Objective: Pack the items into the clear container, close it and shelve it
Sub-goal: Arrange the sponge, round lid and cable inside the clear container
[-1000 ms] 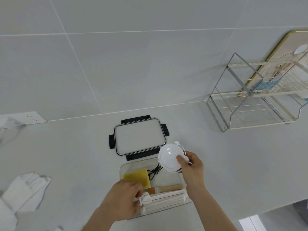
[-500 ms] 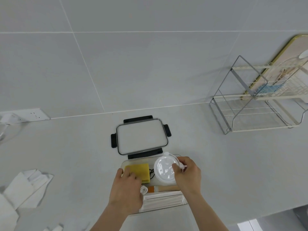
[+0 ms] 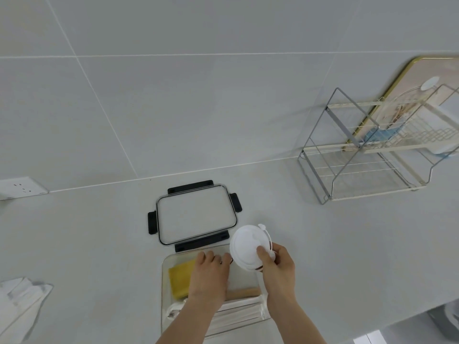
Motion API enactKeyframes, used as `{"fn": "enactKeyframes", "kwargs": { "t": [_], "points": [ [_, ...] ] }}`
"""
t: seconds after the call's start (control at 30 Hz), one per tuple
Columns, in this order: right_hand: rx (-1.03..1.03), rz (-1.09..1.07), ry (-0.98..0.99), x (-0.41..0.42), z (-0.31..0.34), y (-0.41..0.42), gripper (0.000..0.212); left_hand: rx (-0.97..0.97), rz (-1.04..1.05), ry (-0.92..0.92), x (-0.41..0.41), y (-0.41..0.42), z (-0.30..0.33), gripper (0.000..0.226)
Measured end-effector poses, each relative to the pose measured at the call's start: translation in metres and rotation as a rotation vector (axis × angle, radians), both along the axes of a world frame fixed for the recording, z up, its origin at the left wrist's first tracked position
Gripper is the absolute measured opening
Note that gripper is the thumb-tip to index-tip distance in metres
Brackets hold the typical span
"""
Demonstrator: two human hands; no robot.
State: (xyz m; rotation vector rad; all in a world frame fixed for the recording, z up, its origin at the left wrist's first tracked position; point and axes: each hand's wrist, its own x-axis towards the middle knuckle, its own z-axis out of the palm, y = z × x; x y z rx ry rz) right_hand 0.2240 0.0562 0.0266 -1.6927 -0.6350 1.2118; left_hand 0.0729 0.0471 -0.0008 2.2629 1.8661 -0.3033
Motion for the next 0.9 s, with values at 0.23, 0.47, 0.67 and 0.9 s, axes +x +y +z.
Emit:
{"fn": "enactKeyframes", "kwargs": {
  "t": [0.23,0.47,0.67,0.9],
  "points": [
    [-0.006,-0.010,0.000,-0.001,-0.001,-0.001,0.013,0.106,0.095,-0.281,0.001,-0.003,-0.002,0.032],
    [-0.005,-0.034,0.112,-0.001,0.004,-0.001,0.012,0.301,0.321,-0.816,-0.032,-0.011,0.038,0.031],
    [0.005,0.045,-0.050,-0.009,0.005,-0.002,0.016,0.082,-0.041,-0.541,-0.073,-0.043,0.044,0.024],
    [0.008,0.065,-0.178,-0.014,0.005,-0.004,0.015,-0.067,-0.170,-0.317,-0.091,-0.062,0.029,0.014]
  ]
}}
